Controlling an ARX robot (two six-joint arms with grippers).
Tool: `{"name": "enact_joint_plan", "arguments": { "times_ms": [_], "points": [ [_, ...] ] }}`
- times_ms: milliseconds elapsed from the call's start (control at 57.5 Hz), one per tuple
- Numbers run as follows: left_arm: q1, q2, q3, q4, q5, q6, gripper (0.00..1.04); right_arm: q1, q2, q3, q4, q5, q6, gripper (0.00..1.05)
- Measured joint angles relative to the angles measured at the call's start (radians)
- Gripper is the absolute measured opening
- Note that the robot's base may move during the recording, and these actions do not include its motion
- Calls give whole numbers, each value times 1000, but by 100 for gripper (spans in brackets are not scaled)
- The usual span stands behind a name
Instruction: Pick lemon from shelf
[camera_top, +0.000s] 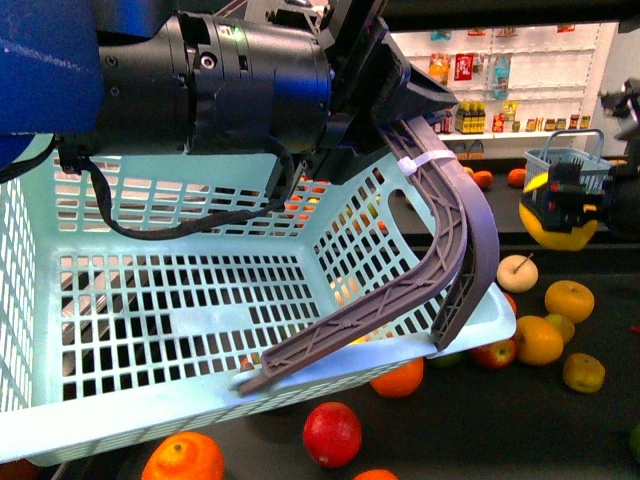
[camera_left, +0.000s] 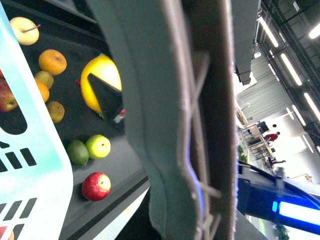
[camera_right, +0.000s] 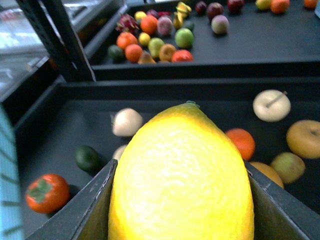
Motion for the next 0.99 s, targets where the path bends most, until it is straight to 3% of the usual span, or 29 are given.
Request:
{"name": "enact_joint_plan", "arguments": {
  "times_ms": [226,626,835,887,992],
  "points": [
    [0,0,0,0,0,0,8,122,-166,-105,-13,17,77,64],
    [0,0,0,0,0,0,8,290,-171,-168,-21,47,52,64],
    [0,0,0,0,0,0,8,301,-156,-171,-20,51,43,92],
    [0,0,0,0,2,-4,8,296,-156,-172,-19,47,51,103],
    [0,0,0,0,0,-6,8,271,-165,-183,-19,61,55,102]
  ]
}}
